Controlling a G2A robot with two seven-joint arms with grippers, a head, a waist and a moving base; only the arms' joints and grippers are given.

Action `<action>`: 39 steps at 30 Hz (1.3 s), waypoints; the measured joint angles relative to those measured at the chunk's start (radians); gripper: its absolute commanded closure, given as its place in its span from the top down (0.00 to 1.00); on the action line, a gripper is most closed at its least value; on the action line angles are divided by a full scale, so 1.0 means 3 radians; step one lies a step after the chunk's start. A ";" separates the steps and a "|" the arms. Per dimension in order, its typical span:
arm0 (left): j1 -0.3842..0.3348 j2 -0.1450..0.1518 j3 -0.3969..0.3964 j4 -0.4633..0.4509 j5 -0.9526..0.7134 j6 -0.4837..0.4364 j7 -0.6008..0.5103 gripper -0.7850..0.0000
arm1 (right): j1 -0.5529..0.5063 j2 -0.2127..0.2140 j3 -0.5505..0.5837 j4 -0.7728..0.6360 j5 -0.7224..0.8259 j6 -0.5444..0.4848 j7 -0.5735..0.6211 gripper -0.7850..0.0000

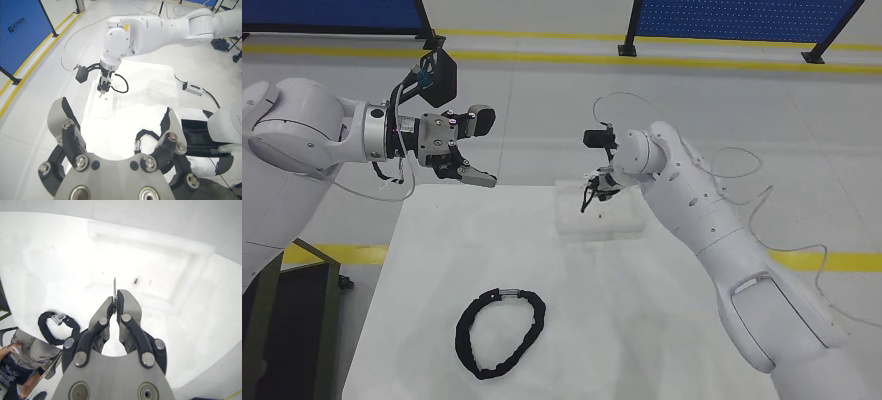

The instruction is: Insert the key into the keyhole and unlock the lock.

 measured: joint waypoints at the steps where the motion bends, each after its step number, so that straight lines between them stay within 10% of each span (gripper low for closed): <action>1: 0.0000 0.0000 0.0000 0.0000 0.0000 0.0000 0.0000 1.00 | -0.0071 0.0052 0.0102 -0.0148 0.0007 -0.0028 0.0040 0.00; 13: 0.0000 0.0000 0.0000 0.0000 0.0000 0.0000 0.0000 1.00 | -0.1389 0.0546 0.1651 -0.2237 0.0543 -0.0337 0.0433 0.00; 39: 0.0000 0.0000 0.0000 0.0000 0.0000 0.0000 0.0000 1.00 | -0.2136 0.0745 0.2521 -0.2950 0.1510 -0.0824 0.0558 0.00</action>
